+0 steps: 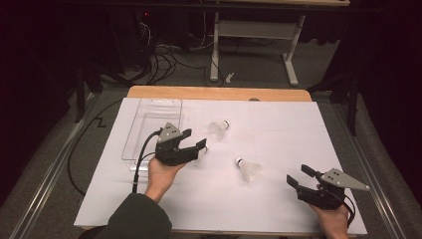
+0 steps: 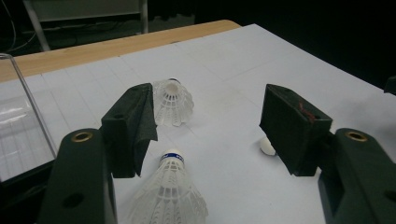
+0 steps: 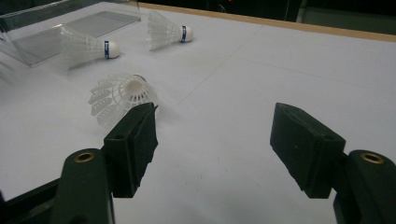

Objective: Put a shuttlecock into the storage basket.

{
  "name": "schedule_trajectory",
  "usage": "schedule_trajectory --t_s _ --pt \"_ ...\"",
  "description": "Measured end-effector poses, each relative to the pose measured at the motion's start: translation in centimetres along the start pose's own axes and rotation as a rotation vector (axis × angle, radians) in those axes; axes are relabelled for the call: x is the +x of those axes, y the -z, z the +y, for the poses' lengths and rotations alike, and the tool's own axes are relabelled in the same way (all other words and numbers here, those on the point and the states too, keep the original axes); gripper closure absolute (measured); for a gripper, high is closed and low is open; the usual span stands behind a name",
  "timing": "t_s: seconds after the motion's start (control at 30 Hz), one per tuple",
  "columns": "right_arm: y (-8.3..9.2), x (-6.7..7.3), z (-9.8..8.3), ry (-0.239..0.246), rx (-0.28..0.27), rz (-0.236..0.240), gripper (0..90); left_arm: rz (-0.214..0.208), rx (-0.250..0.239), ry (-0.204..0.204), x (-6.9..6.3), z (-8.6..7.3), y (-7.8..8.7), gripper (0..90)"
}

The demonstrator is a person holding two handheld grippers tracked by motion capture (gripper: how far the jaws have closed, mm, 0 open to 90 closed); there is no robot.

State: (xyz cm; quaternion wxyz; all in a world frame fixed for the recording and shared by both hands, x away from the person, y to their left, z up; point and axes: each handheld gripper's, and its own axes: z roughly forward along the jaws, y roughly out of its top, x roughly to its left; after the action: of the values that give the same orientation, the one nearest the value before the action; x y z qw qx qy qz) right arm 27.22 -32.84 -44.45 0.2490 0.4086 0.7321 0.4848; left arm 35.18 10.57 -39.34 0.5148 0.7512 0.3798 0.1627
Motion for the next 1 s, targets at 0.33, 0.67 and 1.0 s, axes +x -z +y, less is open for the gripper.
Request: schedule_trajectory --t_s 0.33,0.67,1.0 --pt "-0.1 0.0 0.0 0.002 0.002 0.002 32.4 0.003 0.02 -0.009 0.1 0.6 -1.0 36.1" --pt "-0.1 0.1 0.0 0.0 0.002 0.004 32.4 0.009 0.037 -0.01 0.4 1.0 -1.7 36.3" --pt "-0.1 0.1 0.0 0.001 0.004 0.004 32.3 0.026 0.066 -0.019 0.4 2.0 -2.5 36.3"
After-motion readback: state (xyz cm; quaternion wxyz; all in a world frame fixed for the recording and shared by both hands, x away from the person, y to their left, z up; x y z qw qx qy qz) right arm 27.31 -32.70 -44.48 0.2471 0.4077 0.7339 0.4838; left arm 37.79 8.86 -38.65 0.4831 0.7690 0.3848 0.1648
